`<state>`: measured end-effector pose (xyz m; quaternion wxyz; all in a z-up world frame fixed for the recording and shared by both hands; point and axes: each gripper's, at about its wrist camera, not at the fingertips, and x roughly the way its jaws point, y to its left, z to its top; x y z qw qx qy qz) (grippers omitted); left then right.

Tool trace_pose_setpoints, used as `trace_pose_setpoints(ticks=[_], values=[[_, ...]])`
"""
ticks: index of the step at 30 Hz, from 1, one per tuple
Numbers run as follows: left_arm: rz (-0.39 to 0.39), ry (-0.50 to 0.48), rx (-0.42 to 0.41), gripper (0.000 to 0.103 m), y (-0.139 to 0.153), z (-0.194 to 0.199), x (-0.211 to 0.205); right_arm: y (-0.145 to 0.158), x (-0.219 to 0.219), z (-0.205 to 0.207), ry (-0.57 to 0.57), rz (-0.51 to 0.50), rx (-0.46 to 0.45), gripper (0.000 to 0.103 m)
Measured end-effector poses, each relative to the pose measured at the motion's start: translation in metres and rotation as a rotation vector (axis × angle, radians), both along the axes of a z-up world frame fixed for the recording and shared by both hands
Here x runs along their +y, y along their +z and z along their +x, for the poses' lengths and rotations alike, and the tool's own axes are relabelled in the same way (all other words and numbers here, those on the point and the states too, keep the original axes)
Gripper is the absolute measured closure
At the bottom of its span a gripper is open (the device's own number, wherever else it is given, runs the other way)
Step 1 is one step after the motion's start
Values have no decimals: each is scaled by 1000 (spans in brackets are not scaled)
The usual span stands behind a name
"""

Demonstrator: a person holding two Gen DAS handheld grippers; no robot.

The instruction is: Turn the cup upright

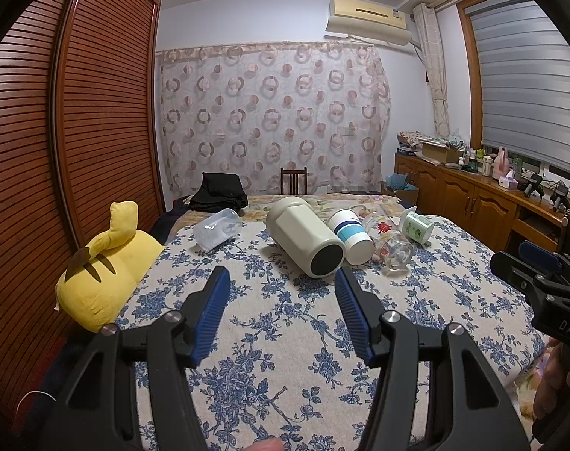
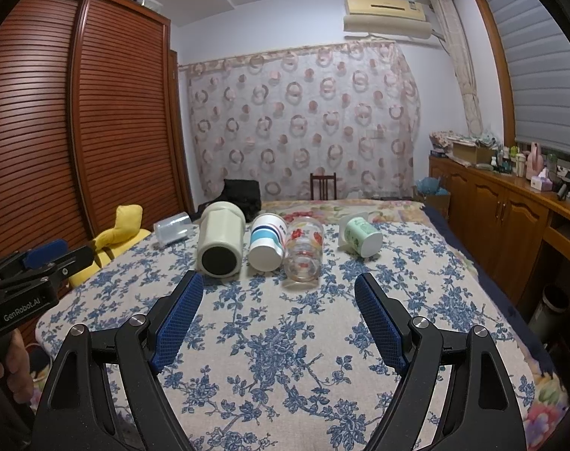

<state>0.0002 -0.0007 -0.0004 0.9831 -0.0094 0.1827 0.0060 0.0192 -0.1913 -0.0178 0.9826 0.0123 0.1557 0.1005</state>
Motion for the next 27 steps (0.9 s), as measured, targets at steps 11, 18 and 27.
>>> trace_pose_setpoints(ticks=[11, 18, 27], values=[[1, 0, 0, 45, 0, -3, -2, -1, -1, 2, 0, -1, -2, 18], [2, 0, 0, 45, 0, -3, -2, -1, -1, 2, -1, 0, -2, 18], [4, 0, -1, 45, 0, -3, -4, -1, -1, 2, 0, 0, -3, 18]])
